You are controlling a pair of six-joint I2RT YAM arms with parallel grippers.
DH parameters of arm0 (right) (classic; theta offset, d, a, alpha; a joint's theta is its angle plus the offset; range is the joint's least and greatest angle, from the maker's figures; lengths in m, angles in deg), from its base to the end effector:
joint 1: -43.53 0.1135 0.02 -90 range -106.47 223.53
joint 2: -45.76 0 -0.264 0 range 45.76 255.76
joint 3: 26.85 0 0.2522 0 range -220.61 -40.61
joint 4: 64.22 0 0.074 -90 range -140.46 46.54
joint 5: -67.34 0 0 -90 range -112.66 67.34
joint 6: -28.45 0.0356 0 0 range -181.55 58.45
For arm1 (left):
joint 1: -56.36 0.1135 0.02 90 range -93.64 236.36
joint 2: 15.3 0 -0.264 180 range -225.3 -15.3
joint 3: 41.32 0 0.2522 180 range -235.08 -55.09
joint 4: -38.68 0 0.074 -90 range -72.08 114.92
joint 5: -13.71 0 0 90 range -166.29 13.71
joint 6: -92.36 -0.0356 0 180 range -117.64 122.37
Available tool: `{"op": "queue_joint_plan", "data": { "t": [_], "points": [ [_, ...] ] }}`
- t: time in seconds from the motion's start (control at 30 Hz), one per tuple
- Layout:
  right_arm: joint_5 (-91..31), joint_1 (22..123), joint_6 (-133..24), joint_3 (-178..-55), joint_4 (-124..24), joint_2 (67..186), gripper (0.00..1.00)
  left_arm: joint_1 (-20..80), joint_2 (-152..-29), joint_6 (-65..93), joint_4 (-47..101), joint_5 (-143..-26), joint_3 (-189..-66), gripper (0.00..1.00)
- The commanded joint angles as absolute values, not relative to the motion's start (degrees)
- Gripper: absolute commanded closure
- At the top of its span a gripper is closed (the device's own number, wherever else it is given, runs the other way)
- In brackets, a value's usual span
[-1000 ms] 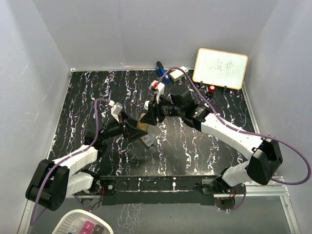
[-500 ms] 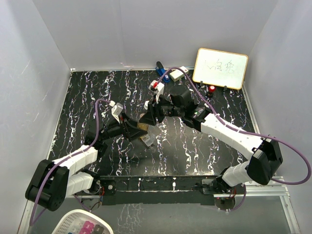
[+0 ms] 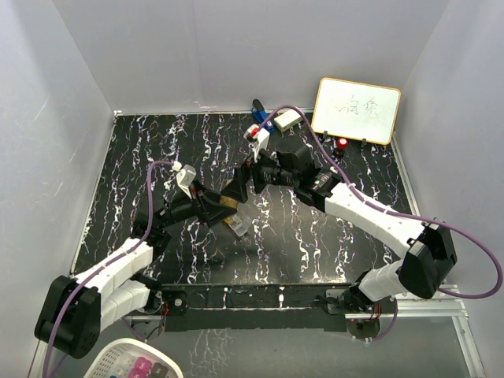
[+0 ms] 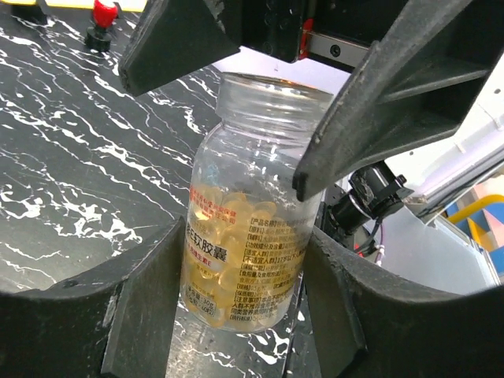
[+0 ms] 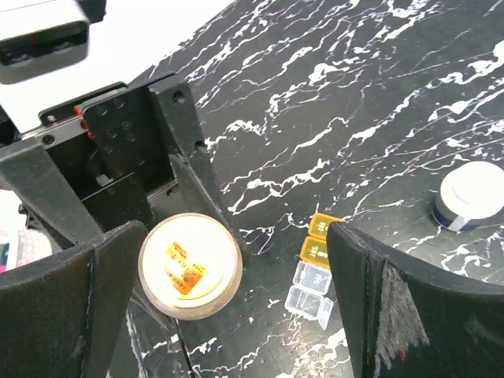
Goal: Sort the pills into containers
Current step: Open the lid of the pill bottle.
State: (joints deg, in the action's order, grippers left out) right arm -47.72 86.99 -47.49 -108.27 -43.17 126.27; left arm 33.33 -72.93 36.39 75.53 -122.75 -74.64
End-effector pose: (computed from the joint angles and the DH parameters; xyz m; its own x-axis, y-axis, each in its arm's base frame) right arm 0.2280 0.2368 0.3413 -0.4639 -0.1365 -0.8753 -0.8237 0.4300 0.3696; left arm 0.1783 -0.1038 0.2540 -0.3496 -0.2703 -0.8971 0.8748 0.2484 -0.4158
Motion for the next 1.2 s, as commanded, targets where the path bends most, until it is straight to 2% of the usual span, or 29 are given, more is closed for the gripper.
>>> {"op": "queue_joint_plan", "data": {
  "t": [0.0, 0.23, 0.37, 0.47, 0.63, 0.83, 1.17],
  "points": [
    [-41.6, 86.88, -46.26, -109.57, -48.26, 123.32, 0.02, 33.07, -70.82, 33.06, 72.52, -120.23, -77.4, 1.0],
    [-34.07, 87.52, -42.14, -106.54, -53.68, 118.37, 0.02, 32.98, -70.43, 30.28, 71.73, -116.99, -76.35, 1.0],
    [-27.23, 89.46, -41.65, -106.78, -53.18, 116.66, 0.12, 32.97, -69.3, 28.13, 72.8, -113.56, -74.81, 1.0],
    [-22.98, 90.59, -40.75, -106.34, -52.83, 116.81, 0.12, 32.98, -69.01, 27.19, 74.73, -111.75, -73.81, 1.0],
    [-20.37, 92.49, -38.76, -106.44, -53.44, 119.47, 0.25, 32.85, -69.68, 26.2, 77.05, -110.04, -73.32, 1.0],
    [-15.84, 95.19, -39.52, -109.15, -51.51, 123.7, 0.29, 32.89, -69.69, 25.68, 77.41, -107.88, -73.2, 1.0],
    [-14.68, 96.78, -40.15, -109.66, -51.87, 126.49, 0.44, 32.89, -69.52, 25.72, 76.6, -106.18, -72.93, 1.0]
  ]
}}
